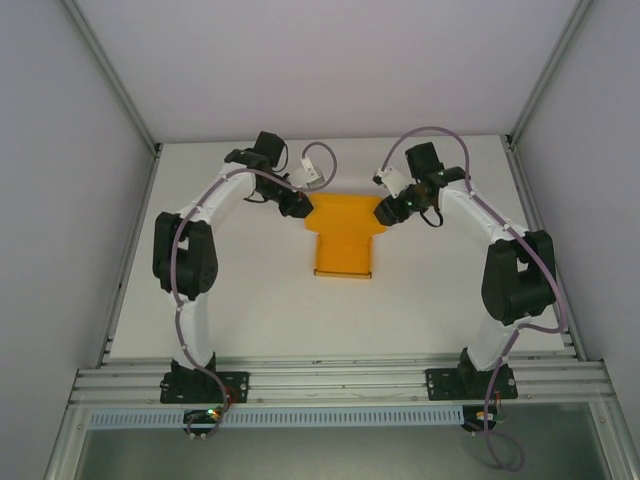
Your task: Assemble paper box
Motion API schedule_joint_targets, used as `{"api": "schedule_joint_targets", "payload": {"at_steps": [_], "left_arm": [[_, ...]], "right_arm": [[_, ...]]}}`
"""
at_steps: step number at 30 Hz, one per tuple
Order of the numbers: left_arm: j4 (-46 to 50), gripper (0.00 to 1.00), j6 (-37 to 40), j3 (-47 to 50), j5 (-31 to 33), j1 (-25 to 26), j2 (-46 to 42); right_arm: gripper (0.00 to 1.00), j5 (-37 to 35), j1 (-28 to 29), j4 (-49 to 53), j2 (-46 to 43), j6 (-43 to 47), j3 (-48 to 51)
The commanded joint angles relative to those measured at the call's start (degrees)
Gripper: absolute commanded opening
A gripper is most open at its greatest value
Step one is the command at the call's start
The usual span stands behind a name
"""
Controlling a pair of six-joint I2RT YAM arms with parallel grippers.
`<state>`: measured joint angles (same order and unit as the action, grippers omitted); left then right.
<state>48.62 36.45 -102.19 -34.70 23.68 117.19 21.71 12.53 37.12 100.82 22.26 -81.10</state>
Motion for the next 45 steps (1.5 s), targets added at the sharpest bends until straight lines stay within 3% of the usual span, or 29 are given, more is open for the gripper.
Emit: {"api": "schedule_joint_targets", "payload": {"at_steps": [1, 2, 8, 19, 22, 25, 29, 32, 36, 39, 45], "left_arm": [[2.93, 0.07, 2.72, -0.80, -0.16, 1.48, 0.00], [2.66, 0.00, 3.08, -0.52, 0.59, 1.67, -0.31], [3.00, 0.00, 6.23, 0.11, 2.55, 2.77, -1.32], [-2.15, 0.00, 5.04, 5.02, 5.35, 3.03, -5.23], [-2.99, 0.00, 4.65, 5.51, 4.83, 3.11, -6.33], [-4.59, 0.00, 4.00, 6.53, 4.25, 3.12, -7.58], [-6.80, 0.00, 1.75, 7.94, 4.46, 3.21, -8.98], [-12.34, 0.00, -6.28, 9.77, 9.68, 3.46, -10.28], [-23.17, 0.00, -25.48, 13.81, 22.43, 4.92, -12.08], [-25.37, 0.00, -39.27, 15.30, 29.51, 6.72, -12.41], [-34.16, 0.00, -55.87, 20.88, 41.66, 12.44, -13.13]], "right_arm": [[0.46, 1.53, 0.00, 3.35, 2.21, 2.46, -3.00], [0.46, 0.44, -0.05, 3.59, 2.66, 2.66, -3.63], [0.47, 1.92, -0.38, 5.86, 3.85, 7.35, -5.75], [0.43, 2.70, -0.95, 12.37, 4.74, 9.64, -5.73], [0.29, 3.04, -0.94, 11.89, 4.75, 9.19, -6.00], [0.24, 4.25, -0.89, 11.75, 4.91, 8.74, -6.77], [0.08, 4.25, -0.85, 11.12, 4.67, 5.97, -7.12], [0.01, 2.75, -0.20, 7.76, 2.64, -1.13, -6.63], [0.01, -11.26, 3.93, -1.77, -1.28, -19.67, -4.37], [0.02, -21.46, 7.93, -6.58, -2.50, -31.80, -3.36], [0.05, -28.94, 12.13, -18.77, -0.18, -50.06, -1.51]]}}
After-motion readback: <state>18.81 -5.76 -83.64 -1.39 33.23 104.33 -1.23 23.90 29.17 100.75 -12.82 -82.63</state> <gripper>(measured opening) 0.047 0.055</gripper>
